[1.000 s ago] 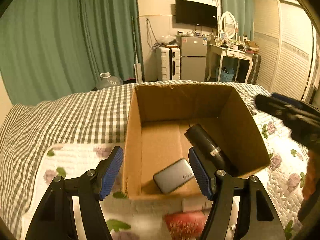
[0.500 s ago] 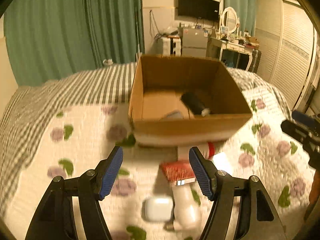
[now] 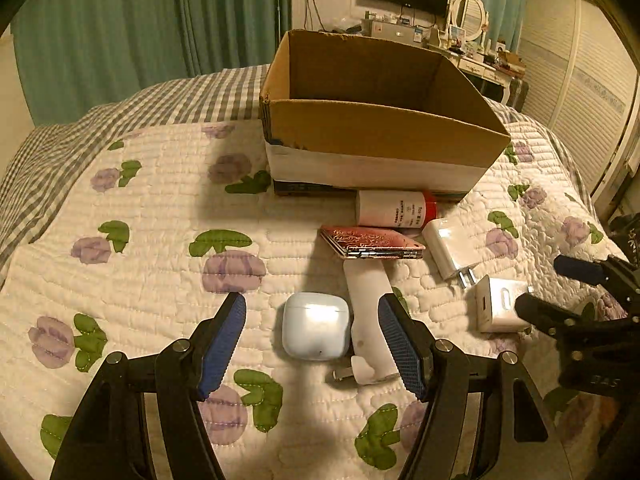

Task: Organize rigid objects
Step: 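Return both tools to the items and grasp the white charger with the right gripper, then grasp the pink card case with the left gripper while the right holds the charger, then lower the pink card case into the box with the left gripper while the right drops the charger in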

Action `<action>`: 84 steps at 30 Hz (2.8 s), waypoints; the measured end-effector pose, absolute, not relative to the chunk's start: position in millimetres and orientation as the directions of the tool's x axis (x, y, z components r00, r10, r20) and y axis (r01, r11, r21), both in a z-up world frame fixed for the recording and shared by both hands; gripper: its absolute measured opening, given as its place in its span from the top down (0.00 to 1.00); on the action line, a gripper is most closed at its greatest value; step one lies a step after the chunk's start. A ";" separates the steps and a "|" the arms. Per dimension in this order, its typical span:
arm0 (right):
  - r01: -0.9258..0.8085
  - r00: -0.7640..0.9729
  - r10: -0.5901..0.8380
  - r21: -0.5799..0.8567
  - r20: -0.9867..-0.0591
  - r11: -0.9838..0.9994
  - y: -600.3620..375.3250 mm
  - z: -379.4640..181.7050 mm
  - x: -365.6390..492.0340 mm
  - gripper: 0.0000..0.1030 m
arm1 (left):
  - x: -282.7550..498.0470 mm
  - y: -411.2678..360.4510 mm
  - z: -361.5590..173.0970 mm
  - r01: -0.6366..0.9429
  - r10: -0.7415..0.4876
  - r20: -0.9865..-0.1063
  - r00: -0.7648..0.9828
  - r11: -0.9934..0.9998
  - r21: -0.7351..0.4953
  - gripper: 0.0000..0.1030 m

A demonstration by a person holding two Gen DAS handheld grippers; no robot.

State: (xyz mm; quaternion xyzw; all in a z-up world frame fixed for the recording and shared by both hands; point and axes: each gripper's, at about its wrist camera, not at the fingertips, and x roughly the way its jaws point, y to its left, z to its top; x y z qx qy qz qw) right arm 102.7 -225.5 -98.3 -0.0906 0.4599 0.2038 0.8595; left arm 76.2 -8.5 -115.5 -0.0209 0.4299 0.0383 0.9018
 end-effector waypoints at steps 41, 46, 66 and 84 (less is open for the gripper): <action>-0.307 0.506 0.250 0.098 -0.826 0.947 -219.9 -90.2 124.4 0.52 | 91.0 -21.1 -126.9 -0.035 0.007 -0.807 0.590 0.999 -0.017 0.31; -0.345 0.525 0.243 0.057 -0.815 0.937 -227.7 -76.9 140.1 0.52 | 109.2 -38.4 -124.7 0.010 0.028 -0.797 0.604 0.999 0.042 0.31; -0.344 0.457 0.299 0.143 -0.838 0.928 -232.8 -99.7 145.0 0.52 | 160.2 -90.0 -151.0 0.312 0.112 -0.788 0.606 0.877 0.365 0.66; -0.387 0.607 0.339 0.106 -0.718 0.916 -220.0 -11.2 124.3 0.52 | 120.8 -20.3 -25.0 0.084 -0.077 -0.724 0.685 0.996 -0.026 0.91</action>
